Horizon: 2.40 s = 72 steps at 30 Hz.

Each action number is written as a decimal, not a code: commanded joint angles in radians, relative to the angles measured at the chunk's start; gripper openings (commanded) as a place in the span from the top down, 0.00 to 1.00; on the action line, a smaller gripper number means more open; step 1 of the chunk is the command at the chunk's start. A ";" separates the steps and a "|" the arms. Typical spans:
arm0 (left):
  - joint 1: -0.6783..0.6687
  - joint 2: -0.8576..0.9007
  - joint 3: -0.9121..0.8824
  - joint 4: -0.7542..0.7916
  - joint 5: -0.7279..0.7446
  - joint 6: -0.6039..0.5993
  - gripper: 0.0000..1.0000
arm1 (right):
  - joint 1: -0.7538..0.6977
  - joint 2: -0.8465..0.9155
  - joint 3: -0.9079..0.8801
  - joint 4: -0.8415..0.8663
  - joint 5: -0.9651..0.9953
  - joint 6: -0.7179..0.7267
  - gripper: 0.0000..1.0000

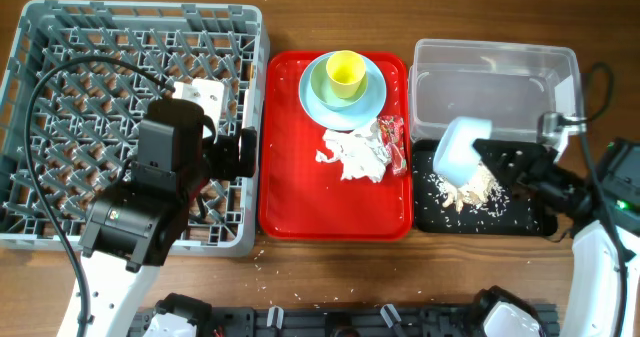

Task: Sort waste into correct bins and load items into the dishwasher rack
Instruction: 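Lower the emptied light-blue bowl onto the red tray with the right gripper, then grasp the white tissue with the right gripper and drop it in the clear bin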

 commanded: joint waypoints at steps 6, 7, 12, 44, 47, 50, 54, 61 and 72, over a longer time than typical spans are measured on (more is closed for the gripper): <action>0.002 -0.001 0.006 0.003 0.012 0.005 0.00 | 0.734 -0.047 0.072 0.013 0.769 0.124 0.95; 0.002 -0.001 0.006 0.003 0.012 0.005 0.00 | 0.811 -0.044 0.072 0.043 0.831 0.153 0.95; 0.002 -0.001 0.006 0.003 0.012 0.005 0.00 | 1.239 0.057 0.072 0.235 1.242 0.264 0.96; 0.002 -0.001 0.006 0.003 0.012 0.005 0.00 | 1.165 0.513 0.349 0.208 1.569 0.095 0.20; 0.002 -0.001 0.006 0.002 0.012 0.005 0.00 | 1.163 0.588 0.349 0.246 1.572 0.092 0.20; 0.002 -0.001 0.006 0.003 0.012 0.005 0.00 | 1.159 0.650 0.349 0.274 1.572 0.092 0.20; 0.002 -0.001 0.006 0.003 0.012 0.005 0.00 | 1.159 0.727 0.349 0.313 1.572 0.092 0.20; 0.002 -0.001 0.006 0.002 0.012 0.005 0.00 | 1.160 0.835 0.349 0.344 1.568 0.093 0.19; 0.002 -0.001 0.006 0.003 0.012 0.005 0.00 | 1.155 0.414 0.452 0.258 1.418 0.065 0.96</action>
